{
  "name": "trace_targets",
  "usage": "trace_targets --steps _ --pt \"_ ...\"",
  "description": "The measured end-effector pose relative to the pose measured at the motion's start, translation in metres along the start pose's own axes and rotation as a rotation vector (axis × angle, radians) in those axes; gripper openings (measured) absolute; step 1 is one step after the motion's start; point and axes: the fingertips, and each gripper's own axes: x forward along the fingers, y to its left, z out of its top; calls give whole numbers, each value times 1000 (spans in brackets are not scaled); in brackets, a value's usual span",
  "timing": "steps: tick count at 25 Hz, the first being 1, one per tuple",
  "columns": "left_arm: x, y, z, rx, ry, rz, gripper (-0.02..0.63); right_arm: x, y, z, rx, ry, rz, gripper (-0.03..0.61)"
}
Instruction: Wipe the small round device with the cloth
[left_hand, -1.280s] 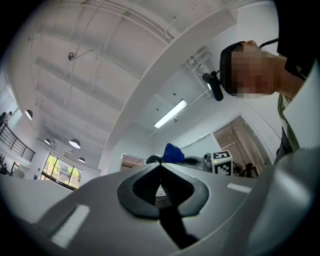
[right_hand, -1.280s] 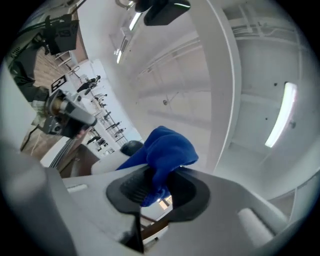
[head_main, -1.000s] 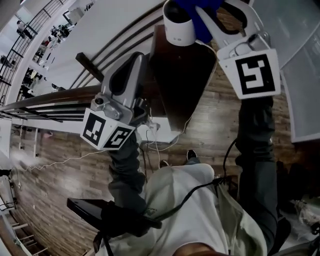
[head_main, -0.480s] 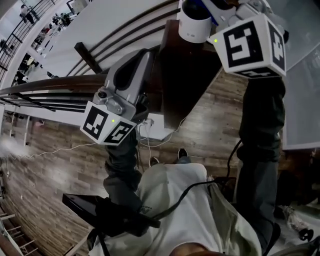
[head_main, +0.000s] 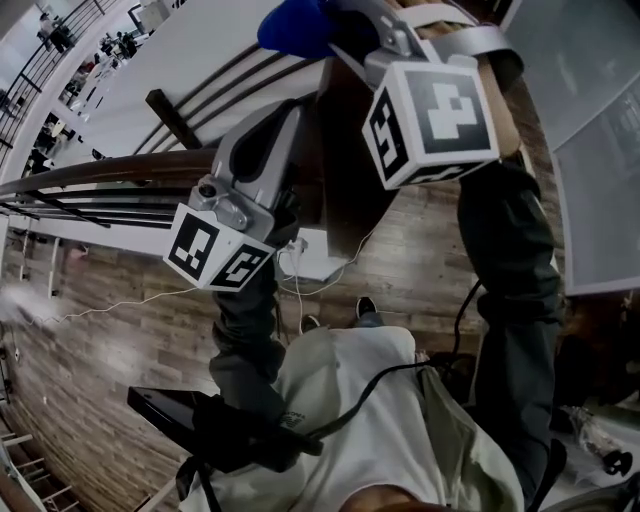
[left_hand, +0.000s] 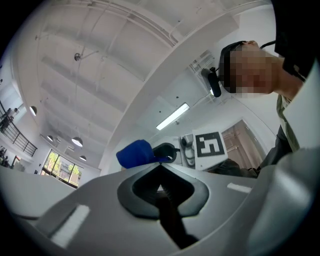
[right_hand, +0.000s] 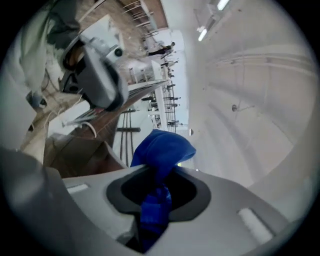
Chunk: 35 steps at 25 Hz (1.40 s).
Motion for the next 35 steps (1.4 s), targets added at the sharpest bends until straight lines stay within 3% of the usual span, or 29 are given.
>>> trace_targets --steps 2,8,13,18,24,27,30,35 --pt "-3 1 4 1 -2 0 3 -2 13 5 -66 30 18 89" --pt "-11 3 -4 1 0 6 3 -5 -28 2 58 -35 -53 89" --pt "-21 3 -6 -1 -3 10 3 20 -35 -14 183 7 27 89" --pt "-21 2 -4 1 4 17 3 35 -2 -14 129 26 119 91" --pt "-25 11 0 4 6 33 3 32 -8 -6 59 -22 55 91" --pt "-30 11 0 2 11 28 3 2 -46 -6 123 -102 -125 91" --pt "-31 14 -2 -4 9 31 3 -27 -80 -26 197 -103 -263 89" --pt "-22 14 -10 -28 11 12 3 -28 -66 -69 270 -40 -225 89"
